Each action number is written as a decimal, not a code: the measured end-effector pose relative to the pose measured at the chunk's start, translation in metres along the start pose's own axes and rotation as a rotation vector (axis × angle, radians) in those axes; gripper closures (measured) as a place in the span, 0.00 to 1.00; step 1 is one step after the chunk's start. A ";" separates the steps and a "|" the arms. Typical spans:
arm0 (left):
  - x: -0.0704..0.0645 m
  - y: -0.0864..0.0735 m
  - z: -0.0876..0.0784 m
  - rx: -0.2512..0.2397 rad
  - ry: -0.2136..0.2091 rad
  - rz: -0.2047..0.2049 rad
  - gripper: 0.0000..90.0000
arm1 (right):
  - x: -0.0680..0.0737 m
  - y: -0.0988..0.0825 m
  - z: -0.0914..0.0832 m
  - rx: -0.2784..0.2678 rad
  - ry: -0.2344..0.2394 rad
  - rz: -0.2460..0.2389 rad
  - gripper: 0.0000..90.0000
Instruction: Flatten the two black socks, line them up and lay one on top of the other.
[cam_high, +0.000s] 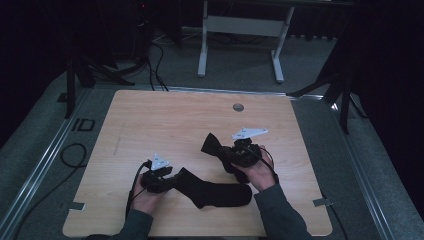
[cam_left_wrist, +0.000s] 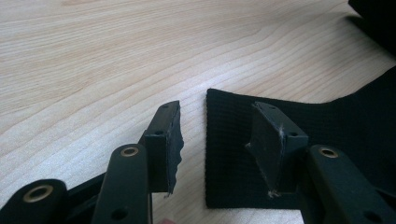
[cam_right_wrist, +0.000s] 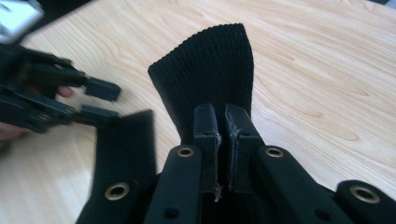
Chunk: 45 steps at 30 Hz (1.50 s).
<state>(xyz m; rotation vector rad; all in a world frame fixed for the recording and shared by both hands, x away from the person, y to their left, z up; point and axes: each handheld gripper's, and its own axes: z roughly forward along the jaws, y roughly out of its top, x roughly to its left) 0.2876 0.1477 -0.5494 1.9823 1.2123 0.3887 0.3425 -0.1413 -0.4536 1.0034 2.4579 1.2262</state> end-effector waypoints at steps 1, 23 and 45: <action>0.000 0.000 0.000 0.000 0.000 0.000 0.60 | 0.001 0.000 -0.002 -0.011 0.005 0.008 0.94; 0.001 0.000 -0.001 0.000 0.004 0.004 0.60 | 0.025 -0.004 -0.063 -0.160 0.001 0.015 0.93; 0.004 0.001 -0.003 -0.012 0.009 -0.012 0.60 | 0.060 -0.014 -0.050 -0.118 0.040 0.050 0.93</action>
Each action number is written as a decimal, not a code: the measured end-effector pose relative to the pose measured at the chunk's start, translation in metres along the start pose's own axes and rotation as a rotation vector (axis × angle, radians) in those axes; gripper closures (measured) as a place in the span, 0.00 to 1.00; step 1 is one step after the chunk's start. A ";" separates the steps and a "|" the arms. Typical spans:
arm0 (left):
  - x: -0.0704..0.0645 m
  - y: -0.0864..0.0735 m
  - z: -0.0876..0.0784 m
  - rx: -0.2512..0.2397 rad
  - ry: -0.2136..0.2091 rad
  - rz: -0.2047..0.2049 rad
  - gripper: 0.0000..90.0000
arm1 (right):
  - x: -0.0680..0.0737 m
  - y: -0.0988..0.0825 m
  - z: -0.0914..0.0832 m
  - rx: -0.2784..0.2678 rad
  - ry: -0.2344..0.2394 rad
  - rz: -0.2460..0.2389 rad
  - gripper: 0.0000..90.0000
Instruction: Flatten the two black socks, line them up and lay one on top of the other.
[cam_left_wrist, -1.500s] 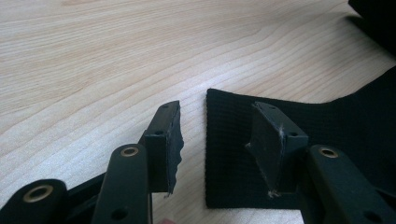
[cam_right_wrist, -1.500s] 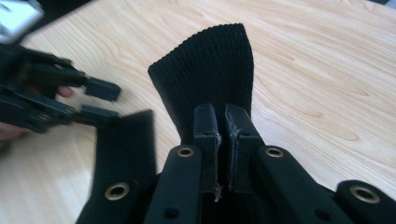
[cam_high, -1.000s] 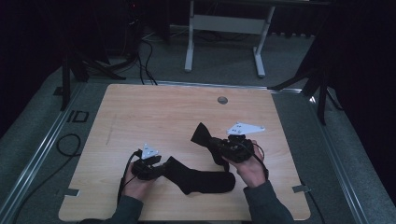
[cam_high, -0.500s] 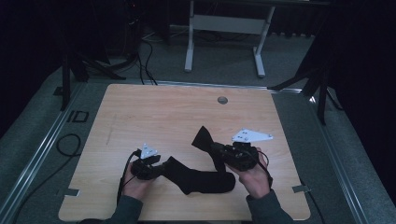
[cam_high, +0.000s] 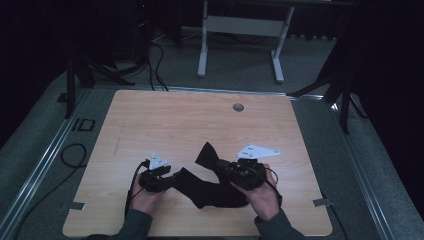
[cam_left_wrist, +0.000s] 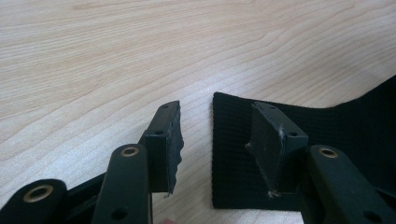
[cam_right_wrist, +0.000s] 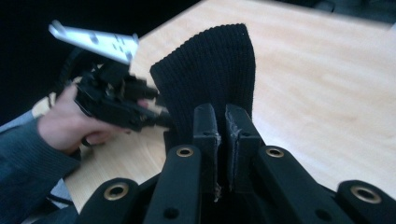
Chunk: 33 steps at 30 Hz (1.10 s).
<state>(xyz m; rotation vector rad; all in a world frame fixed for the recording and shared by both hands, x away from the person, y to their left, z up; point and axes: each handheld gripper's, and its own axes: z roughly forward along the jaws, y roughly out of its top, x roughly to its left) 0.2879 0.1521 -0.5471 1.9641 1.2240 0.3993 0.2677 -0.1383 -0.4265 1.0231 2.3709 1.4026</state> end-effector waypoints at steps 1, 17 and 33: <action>0.000 0.000 0.000 0.000 0.000 0.000 0.60 | 0.000 0.000 0.000 0.000 0.000 0.000 0.93; 0.007 0.001 -0.007 -0.041 0.016 -0.037 0.60 | 0.019 -0.047 0.108 0.189 -0.065 0.134 0.93; -0.007 0.003 -0.007 -0.030 -0.023 0.071 0.81 | 0.028 -0.059 0.136 0.257 -0.070 0.153 0.92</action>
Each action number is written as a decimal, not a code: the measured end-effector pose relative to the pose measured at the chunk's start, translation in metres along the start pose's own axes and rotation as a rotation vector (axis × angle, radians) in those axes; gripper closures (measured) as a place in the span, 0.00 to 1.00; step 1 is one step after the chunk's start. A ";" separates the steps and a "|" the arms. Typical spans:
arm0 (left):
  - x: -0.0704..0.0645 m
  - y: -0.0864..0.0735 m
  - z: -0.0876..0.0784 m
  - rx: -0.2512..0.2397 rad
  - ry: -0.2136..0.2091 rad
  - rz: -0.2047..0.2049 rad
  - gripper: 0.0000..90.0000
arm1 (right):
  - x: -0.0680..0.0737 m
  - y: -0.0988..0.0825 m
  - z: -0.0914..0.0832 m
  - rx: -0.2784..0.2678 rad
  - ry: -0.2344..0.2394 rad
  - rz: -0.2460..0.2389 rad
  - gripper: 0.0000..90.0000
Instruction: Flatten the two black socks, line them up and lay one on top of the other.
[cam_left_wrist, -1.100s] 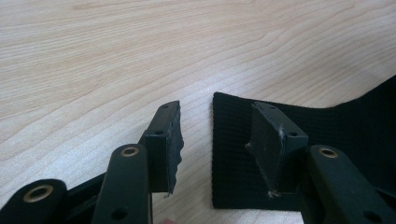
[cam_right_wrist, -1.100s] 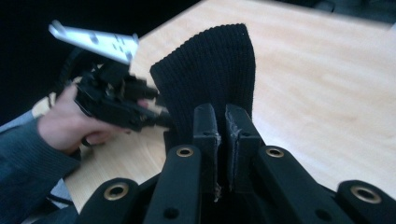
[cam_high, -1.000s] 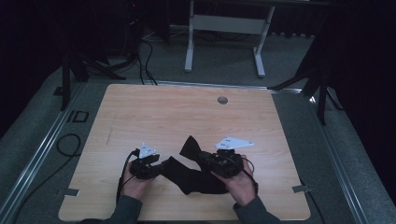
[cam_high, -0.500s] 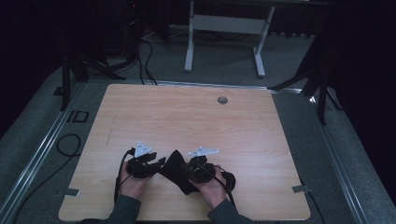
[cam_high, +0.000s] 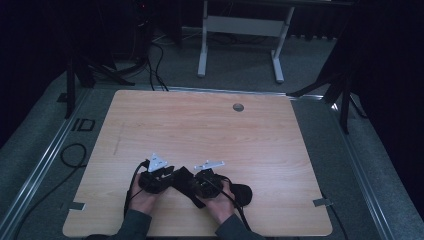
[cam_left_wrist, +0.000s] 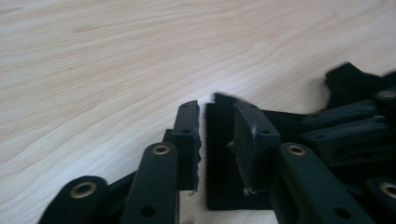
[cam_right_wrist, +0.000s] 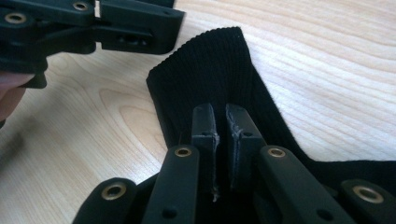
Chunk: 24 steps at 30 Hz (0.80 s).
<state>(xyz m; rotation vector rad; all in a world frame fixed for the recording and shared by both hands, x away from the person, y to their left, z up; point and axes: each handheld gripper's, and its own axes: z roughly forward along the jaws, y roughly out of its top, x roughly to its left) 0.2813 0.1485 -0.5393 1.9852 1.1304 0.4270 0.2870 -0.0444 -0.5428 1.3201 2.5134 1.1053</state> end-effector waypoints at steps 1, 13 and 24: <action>-0.002 0.000 0.001 0.008 -0.003 0.007 0.82 | 0.000 0.000 0.001 0.006 -0.002 -0.004 0.92; -0.003 -0.004 0.015 0.117 0.010 0.026 0.87 | -0.008 -0.002 -0.013 -0.034 0.080 -0.007 0.66; -0.004 -0.004 0.016 0.123 0.014 0.021 0.87 | -0.061 -0.011 -0.072 -0.115 -0.056 0.068 0.64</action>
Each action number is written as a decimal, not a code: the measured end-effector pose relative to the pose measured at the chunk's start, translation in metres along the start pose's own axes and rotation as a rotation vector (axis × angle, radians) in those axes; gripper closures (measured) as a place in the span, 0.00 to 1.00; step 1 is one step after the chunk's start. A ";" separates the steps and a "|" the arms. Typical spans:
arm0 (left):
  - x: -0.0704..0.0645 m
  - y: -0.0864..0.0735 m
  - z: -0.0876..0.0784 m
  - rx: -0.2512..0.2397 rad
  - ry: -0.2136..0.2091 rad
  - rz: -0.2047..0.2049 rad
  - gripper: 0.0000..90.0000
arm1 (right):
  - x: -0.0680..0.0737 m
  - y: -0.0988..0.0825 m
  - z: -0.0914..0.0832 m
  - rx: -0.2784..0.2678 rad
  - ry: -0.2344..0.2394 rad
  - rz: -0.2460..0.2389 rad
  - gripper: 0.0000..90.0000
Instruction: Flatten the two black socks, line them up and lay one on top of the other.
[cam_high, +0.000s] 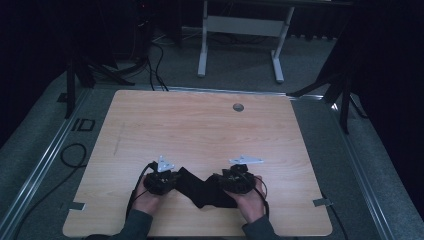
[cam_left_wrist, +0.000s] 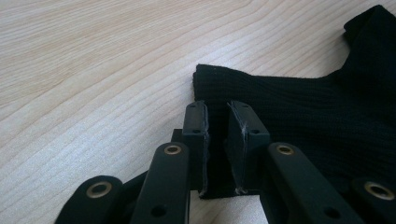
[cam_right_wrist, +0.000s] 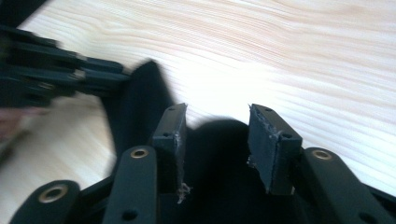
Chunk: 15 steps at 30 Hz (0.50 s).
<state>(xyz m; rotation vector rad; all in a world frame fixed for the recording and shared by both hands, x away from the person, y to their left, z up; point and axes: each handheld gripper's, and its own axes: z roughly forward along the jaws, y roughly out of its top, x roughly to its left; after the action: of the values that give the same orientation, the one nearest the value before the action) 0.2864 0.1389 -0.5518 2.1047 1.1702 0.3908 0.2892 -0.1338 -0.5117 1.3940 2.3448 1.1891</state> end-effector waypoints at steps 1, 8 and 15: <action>0.000 0.000 0.000 -0.001 0.001 -0.002 0.87 | -0.009 -0.005 -0.004 0.021 -0.014 0.013 0.65; -0.001 0.000 0.000 -0.002 0.005 -0.004 0.86 | -0.023 -0.029 -0.006 0.082 -0.080 0.045 0.66; -0.001 0.000 0.000 0.000 0.010 -0.002 0.86 | -0.020 -0.041 0.008 0.101 -0.149 0.026 0.77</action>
<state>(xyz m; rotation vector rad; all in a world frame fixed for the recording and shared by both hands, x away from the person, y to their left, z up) 0.2855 0.1378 -0.5521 2.1033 1.1782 0.4011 0.2772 -0.1553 -0.5509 1.4944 2.3187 0.9487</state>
